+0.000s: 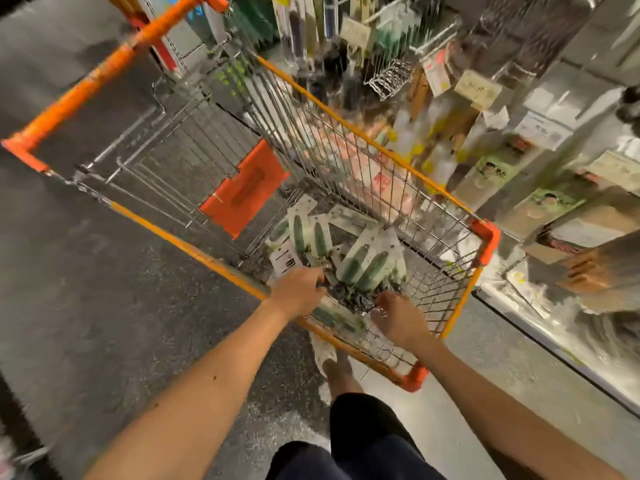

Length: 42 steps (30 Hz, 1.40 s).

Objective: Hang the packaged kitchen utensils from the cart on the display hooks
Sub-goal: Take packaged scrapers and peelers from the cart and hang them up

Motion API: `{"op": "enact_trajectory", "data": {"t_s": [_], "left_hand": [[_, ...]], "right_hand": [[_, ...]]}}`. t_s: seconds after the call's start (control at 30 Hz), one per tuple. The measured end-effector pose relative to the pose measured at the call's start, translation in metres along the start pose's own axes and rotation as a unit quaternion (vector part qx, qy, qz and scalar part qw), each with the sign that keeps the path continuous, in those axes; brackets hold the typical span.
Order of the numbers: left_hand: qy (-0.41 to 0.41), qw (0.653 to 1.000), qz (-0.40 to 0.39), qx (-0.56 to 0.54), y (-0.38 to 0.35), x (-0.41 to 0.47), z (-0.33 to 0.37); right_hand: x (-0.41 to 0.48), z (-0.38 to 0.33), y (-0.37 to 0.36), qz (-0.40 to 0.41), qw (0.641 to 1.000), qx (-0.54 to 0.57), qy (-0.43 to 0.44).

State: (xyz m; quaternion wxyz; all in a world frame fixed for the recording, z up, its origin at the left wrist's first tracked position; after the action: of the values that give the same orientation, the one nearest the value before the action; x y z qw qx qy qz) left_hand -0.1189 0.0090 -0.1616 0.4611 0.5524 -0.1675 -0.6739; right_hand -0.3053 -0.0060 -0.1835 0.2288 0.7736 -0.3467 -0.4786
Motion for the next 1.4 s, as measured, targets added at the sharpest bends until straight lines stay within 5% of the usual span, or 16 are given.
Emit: {"op": "enact_trajectory", "data": {"t_s": [0.17, 0.3, 0.6, 0.77, 0.93, 1.4], "left_hand": [[0.065, 0.993, -0.074, -0.059, -0.014, 0.092, -0.050], [0.103, 0.980, -0.139, -0.099, -0.034, 0.155, -0.077], [0.197, 0.945, -0.137, -0.224, -0.072, 0.255, -0.123], [0.254, 0.923, -0.107, -0.269, -0.091, 0.278, -0.131], [0.303, 0.901, -0.036, -0.307, -0.094, 0.286, -0.133], [0.260, 0.909, -0.086, -0.316, -0.084, 0.258, -0.117]], "right_hand": [[0.084, 0.019, -0.022, -0.014, 0.981, 0.148, -0.129], [0.132, 0.042, -0.055, -0.020, 0.892, 0.353, -0.281], [0.189, 0.075, -0.088, 0.083, 0.841, 0.275, -0.459], [0.192, 0.087, -0.092, 0.118, 0.834, 0.217, -0.493], [0.198, 0.088, -0.094, 0.163, 0.828, 0.275, -0.461], [0.207, 0.076, -0.113, 0.173, 0.740, 0.487, -0.430]]}}
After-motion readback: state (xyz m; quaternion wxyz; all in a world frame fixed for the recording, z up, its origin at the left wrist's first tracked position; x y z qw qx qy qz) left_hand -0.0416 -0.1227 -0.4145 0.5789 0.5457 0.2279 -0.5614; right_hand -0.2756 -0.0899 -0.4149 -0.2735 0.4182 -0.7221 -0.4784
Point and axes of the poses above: each hand's wrist, its own x-axis towards the middle knuckle, its own y-axis out of the back of the hand, z = x × y, the point moved 10 cm from there along x, towards the middle knuckle, and after that the axes turned 3 degrees about x, right-handed, at the moved point
